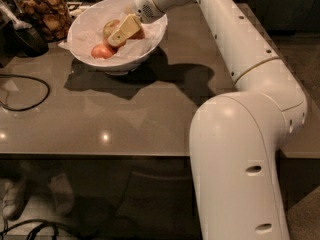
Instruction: Pick apple from white bowl
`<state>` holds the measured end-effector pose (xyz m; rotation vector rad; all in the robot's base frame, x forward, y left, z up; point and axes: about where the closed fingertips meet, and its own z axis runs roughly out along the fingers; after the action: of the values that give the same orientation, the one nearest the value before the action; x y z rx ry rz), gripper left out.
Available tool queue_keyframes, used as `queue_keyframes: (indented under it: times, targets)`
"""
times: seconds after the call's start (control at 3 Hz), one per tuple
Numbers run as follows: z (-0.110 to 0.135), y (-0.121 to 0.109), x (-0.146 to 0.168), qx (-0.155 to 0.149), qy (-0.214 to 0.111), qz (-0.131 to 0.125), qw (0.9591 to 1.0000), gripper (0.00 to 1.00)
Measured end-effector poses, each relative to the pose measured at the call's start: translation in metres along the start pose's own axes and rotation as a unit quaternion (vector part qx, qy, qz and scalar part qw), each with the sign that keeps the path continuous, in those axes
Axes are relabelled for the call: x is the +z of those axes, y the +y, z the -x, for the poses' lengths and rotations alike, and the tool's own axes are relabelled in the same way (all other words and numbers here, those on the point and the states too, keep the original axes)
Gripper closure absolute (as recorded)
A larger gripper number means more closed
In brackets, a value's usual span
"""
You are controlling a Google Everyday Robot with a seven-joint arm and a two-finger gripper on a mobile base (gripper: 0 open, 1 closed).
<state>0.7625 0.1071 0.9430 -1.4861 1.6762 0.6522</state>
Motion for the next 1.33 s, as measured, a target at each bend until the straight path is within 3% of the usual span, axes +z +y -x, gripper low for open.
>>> queue_keyframes:
  times: [0.33,1.33]
  targets:
    - [0.0,0.0,0.0,0.0,0.0,0.0,1.0,0.23]
    - [-0.01,0.009,0.024,0.008,-0.004,0.026,0.9996,0.24]
